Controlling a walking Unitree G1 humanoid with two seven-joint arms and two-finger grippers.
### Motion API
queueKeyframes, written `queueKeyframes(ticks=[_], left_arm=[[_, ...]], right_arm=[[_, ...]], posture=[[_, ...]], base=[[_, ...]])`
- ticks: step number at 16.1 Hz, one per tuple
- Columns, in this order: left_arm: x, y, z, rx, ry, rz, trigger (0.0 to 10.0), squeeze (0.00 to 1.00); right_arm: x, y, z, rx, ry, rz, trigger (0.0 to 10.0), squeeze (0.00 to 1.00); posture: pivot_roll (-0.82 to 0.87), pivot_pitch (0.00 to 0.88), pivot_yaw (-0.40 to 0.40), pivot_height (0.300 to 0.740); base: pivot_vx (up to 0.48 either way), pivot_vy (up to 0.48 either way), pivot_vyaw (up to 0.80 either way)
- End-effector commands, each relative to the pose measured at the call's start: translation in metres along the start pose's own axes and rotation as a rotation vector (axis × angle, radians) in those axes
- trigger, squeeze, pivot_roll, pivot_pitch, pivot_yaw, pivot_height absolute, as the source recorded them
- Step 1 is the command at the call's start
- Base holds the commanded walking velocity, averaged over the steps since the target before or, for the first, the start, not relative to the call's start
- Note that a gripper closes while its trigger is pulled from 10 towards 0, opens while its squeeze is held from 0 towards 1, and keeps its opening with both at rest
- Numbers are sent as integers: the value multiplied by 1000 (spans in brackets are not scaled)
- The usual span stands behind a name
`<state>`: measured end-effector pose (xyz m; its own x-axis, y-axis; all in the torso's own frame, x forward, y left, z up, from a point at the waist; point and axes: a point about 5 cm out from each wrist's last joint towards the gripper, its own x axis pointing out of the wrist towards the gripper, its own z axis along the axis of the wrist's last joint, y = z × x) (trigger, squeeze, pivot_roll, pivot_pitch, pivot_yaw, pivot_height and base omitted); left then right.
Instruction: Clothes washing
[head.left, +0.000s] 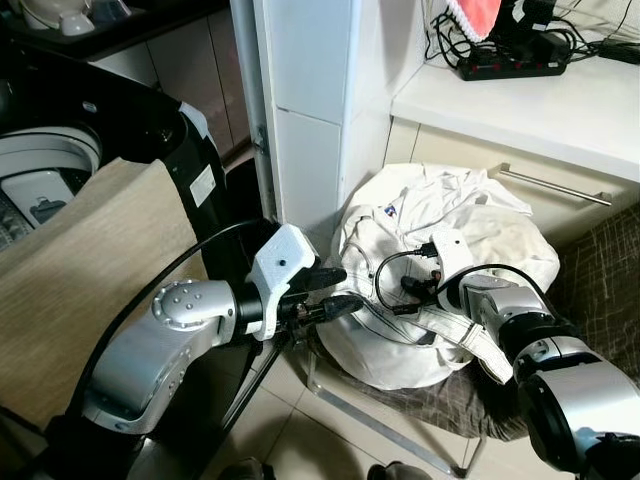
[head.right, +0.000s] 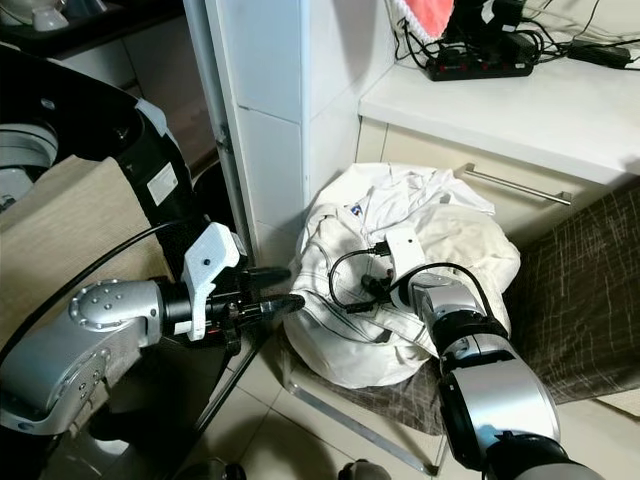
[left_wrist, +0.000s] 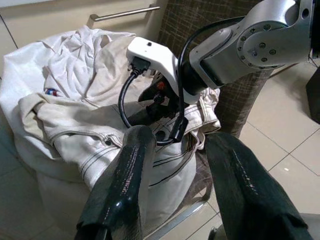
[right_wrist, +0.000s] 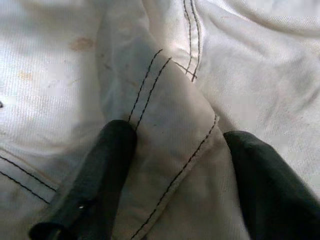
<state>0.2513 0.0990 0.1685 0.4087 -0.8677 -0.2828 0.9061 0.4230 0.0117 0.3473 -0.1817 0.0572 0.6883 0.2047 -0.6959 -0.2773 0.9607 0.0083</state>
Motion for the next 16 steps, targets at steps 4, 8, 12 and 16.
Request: queueKeyframes(ticks=[4,8,12,16], left_arm=[[1,1,2,11,7,0,10000,0],[3,1,2,4,9,3,10000,0],[4,5,4,11,0,30,10000,0],[13,7,7,36,-26,52,10000,0]], right_arm=[[-1,-1,2,14,11,8,0,0],[-1,-2,3,20,5,15,0,0],[-5,-7,11,76,-40,30,0,0],[-21,-21,38,242,-191,136,0,0]], posture=[[-44,87,24,740],[-47,84,23,740],[-56,68,20,740],[-77,49,22,740]], base=[[0,0,0],[0,0,0],[0,0,0],[0,0,0]])
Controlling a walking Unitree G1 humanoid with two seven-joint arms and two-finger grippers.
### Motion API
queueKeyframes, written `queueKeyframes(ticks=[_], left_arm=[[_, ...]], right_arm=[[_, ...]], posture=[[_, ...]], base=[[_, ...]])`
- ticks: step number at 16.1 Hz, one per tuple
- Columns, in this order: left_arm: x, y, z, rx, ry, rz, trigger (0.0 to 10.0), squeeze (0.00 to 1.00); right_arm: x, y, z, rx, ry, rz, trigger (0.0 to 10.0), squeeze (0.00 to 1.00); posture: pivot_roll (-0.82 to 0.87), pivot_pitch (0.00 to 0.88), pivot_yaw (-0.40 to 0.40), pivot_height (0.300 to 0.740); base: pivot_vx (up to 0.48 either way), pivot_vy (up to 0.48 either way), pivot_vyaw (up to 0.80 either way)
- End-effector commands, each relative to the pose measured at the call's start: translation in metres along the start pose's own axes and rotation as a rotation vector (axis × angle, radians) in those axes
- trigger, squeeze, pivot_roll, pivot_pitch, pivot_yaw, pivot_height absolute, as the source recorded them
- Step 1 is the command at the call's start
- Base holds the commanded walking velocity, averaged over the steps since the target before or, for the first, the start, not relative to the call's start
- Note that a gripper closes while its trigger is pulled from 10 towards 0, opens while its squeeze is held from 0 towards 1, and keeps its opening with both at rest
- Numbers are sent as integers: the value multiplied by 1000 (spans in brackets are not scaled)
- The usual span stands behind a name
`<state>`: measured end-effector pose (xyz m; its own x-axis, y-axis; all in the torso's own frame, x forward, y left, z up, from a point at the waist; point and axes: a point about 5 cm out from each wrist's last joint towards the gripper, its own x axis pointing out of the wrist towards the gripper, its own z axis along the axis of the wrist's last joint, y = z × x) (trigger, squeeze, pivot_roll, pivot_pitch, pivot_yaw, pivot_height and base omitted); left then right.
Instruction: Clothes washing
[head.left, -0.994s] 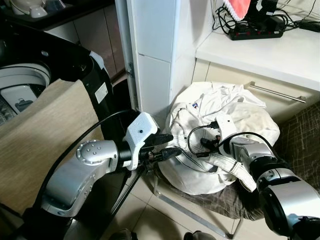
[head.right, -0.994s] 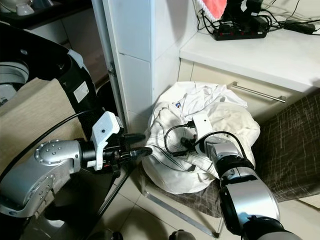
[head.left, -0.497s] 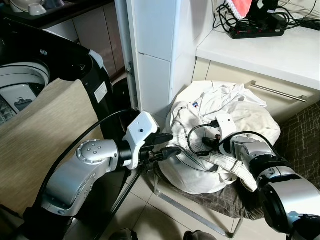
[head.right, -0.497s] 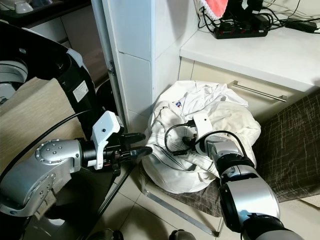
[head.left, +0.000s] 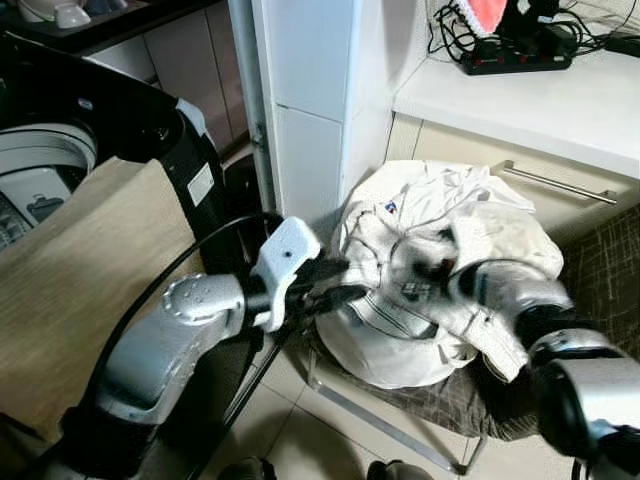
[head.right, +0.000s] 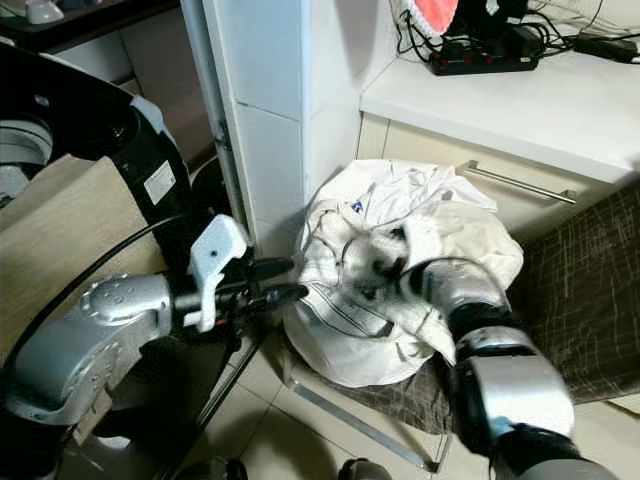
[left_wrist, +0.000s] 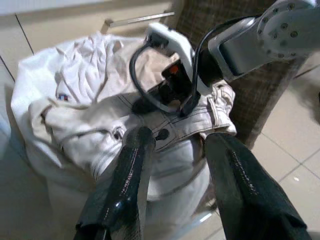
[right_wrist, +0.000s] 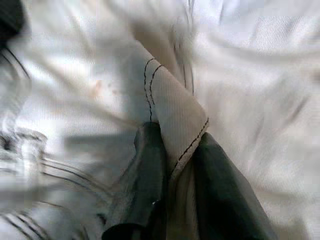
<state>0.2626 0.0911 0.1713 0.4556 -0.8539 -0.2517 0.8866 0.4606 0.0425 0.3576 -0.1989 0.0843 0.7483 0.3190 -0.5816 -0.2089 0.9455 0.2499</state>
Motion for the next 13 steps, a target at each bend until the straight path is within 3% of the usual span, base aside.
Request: queueKeyframes(ticks=[1,3,5,6,9,11,13], left_arm=[[3,0,1,21,2,2,10000,0],[9,3,8,27,-46,29,10000,0],[18,6,25,50,-150,53,10000,0],[21,3,29,50,-171,27,10000,1000],[32,-11,30,203,-157,-94,10000,1000],[46,-13,13,390,-56,-82,10000,1000],[48,-13,12,398,-58,-72,10000,1000]], right_arm=[[-5,1,18,22,-65,42,0,0],[-23,-2,36,72,-129,139,0,0],[-61,3,61,99,-237,309,0,0],[-70,5,66,93,-261,347,0,0],[-97,15,78,48,-325,446,0,0],[-115,27,86,61,-396,535,0,0],[-118,29,86,64,-402,543,0,0]], posture=[[-77,49,22,740],[-93,38,24,740],[-107,25,26,740],[-107,25,26,740],[-121,8,24,740],[-124,4,25,740],[-124,4,25,740]], base=[[0,0,0],[0,0,0],[0,0,0],[0,0,0],[0,0,0],[0,0,0],[0,0,0]])
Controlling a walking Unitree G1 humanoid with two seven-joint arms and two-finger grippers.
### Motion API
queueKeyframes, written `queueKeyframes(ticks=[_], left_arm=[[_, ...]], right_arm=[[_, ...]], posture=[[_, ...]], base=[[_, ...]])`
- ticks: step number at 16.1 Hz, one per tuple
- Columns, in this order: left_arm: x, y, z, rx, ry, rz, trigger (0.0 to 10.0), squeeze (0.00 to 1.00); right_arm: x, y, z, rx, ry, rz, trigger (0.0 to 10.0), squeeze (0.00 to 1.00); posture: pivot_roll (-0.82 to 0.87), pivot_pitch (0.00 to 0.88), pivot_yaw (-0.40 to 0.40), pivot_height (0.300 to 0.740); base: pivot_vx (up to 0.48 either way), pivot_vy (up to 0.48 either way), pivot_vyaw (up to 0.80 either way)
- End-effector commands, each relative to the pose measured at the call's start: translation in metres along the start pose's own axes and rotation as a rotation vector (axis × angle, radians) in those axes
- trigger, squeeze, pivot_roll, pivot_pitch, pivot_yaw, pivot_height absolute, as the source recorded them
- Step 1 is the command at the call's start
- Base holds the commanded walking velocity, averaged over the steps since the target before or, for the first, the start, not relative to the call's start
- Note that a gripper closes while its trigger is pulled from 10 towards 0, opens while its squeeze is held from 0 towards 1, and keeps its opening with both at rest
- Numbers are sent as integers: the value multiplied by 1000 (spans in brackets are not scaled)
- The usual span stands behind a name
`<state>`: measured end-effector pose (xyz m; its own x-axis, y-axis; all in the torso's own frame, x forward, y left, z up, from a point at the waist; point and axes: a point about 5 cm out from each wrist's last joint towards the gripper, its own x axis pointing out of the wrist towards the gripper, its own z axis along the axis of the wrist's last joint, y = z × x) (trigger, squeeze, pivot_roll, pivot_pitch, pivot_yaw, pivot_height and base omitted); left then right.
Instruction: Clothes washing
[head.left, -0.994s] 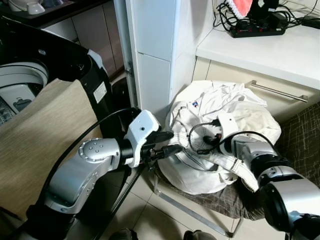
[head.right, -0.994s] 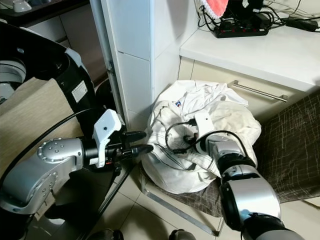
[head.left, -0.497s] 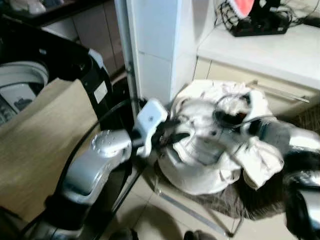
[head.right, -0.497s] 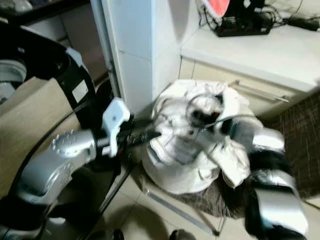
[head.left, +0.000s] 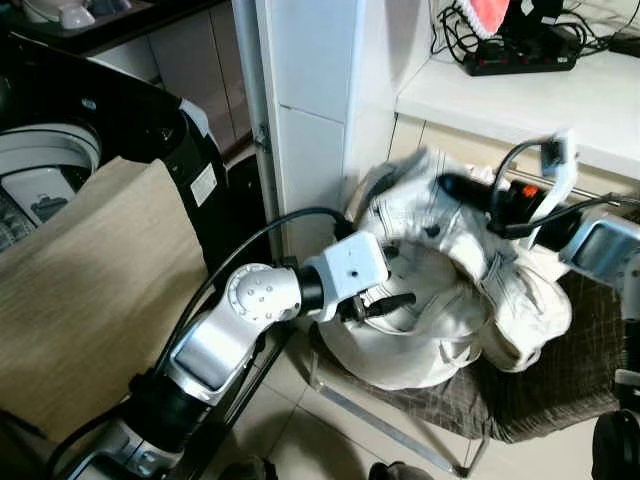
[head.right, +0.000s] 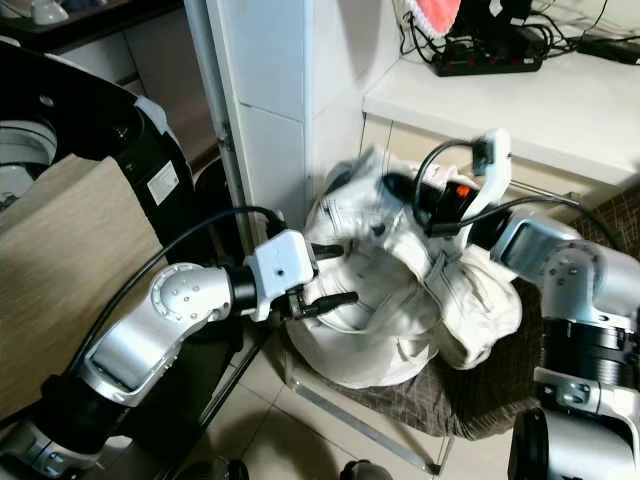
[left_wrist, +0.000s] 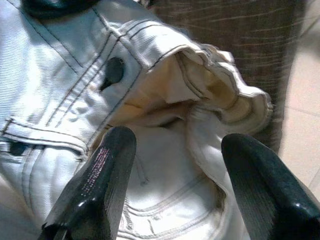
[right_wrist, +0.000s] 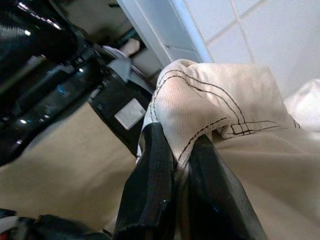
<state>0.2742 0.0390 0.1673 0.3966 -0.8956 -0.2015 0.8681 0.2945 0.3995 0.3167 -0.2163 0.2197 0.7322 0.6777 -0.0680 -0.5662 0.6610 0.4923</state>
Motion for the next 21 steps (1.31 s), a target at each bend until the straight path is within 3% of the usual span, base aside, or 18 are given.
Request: queueKeyframes(ticks=[1,2,4,6,8,9,12,13,14,21], left_arm=[[3,4,-1,46,11,38,10000,1000],[12,12,-4,132,-4,156,10000,0],[14,25,4,232,-37,307,10000,0],[13,32,5,256,-40,377,10000,0],[16,35,-7,310,32,383,10000,0],[17,41,-13,340,43,454,10000,0],[16,46,-7,331,-21,516,10000,0],[16,47,-7,326,-27,521,4353,0],[15,48,-8,308,-34,530,0,0],[7,59,-8,311,-66,602,0,0]], right_arm=[[-3,13,9,-17,-50,61,0,0],[-8,27,13,-36,-69,128,0,0],[-11,33,14,-52,-75,156,0,0],[-13,36,14,-50,-81,158,0,0],[-13,39,14,-52,-89,169,0,0],[-13,43,15,-52,-94,180,0,0],[-14,44,14,-52,-96,180,0,0],[-14,44,14,-51,-96,179,0,0],[-14,44,14,-50,-97,177,0,0],[-13,43,12,-50,-94,162,0,0]], posture=[[-120,3,22,740],[-120,1,20,740],[-121,1,21,740],[-124,0,23,740],[-123,0,20,740],[-126,0,21,740],[-122,0,21,740],[-123,0,23,740],[-123,0,23,740],[-118,0,28,740]], base=[[0,0,0],[0,0,0],[0,0,0],[0,0,0],[0,0,0],[0,0,0],[0,0,0],[0,0,0],[0,0,0],[0,0,0]])
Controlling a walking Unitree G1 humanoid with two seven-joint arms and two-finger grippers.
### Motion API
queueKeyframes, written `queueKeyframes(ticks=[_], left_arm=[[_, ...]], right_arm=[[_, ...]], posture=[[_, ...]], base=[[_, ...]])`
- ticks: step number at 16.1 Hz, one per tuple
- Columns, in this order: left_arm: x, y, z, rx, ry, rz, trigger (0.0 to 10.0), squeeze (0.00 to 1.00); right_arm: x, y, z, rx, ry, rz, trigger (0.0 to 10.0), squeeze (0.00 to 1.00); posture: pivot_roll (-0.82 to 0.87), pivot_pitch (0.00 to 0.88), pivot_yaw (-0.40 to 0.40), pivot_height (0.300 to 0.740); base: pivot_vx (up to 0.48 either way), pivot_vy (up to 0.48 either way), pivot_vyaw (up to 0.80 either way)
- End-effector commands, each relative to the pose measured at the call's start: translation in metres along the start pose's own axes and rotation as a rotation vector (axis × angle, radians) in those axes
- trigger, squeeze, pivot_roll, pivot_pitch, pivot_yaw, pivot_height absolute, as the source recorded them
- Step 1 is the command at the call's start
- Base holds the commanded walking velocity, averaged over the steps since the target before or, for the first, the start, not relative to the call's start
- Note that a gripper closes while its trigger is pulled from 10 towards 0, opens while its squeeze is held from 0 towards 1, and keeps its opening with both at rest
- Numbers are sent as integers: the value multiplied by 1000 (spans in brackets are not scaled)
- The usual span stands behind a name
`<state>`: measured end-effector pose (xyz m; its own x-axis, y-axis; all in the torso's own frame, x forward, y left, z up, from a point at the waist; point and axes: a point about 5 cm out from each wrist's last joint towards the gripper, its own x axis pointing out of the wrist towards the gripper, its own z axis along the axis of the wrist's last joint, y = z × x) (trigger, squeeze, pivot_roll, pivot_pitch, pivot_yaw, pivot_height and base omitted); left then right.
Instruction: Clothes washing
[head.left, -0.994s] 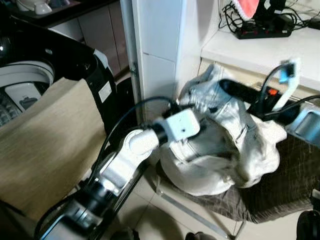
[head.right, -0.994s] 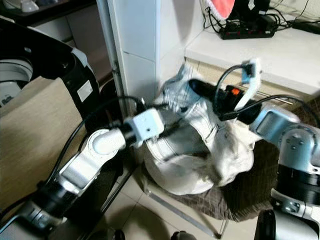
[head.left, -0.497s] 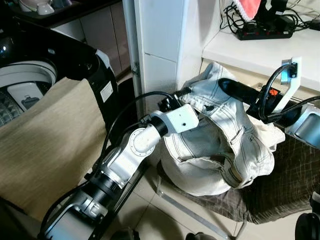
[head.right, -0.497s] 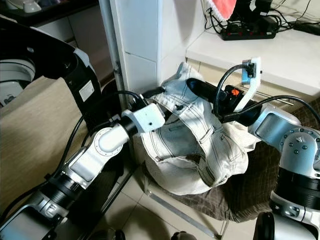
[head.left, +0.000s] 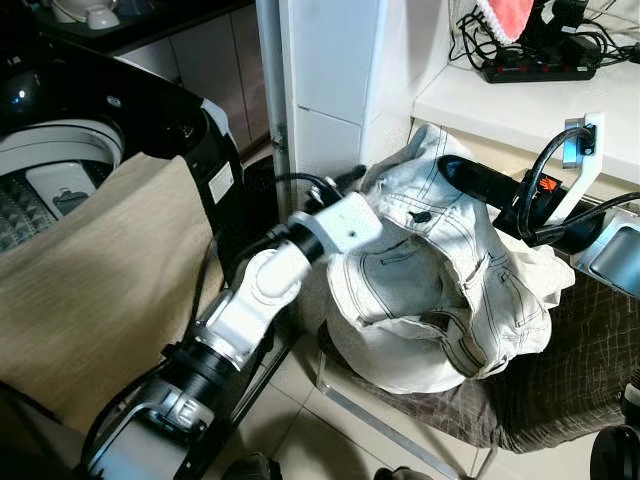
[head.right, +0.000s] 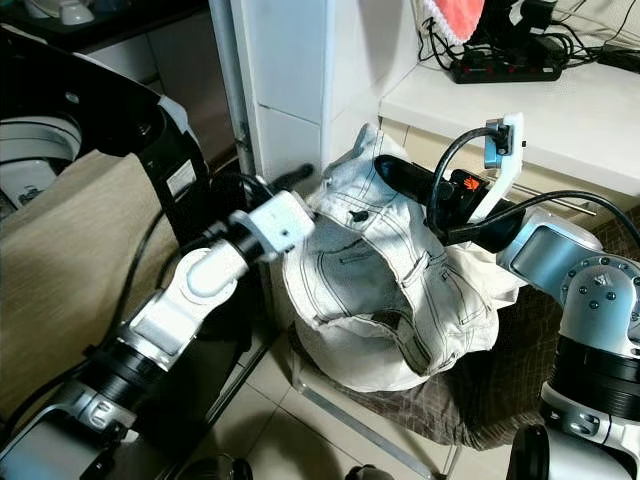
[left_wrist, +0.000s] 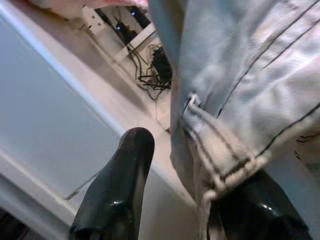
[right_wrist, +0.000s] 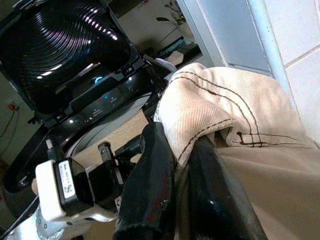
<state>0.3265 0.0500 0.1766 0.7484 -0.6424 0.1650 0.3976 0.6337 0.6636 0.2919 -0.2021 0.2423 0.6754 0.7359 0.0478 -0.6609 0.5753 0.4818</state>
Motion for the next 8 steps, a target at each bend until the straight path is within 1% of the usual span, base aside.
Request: queueKeyframes(ticks=[1,8], left_arm=[[2,8,1,6,-7,31,0,0],[2,13,-1,6,-12,52,0,0]], right_arm=[[-2,9,7,-37,-31,35,0,0],[-1,10,5,-44,-23,40,0,0]], posture=[[-118,0,28,740],[-119,0,29,740]], base=[[0,0,0],[0,0,0]])
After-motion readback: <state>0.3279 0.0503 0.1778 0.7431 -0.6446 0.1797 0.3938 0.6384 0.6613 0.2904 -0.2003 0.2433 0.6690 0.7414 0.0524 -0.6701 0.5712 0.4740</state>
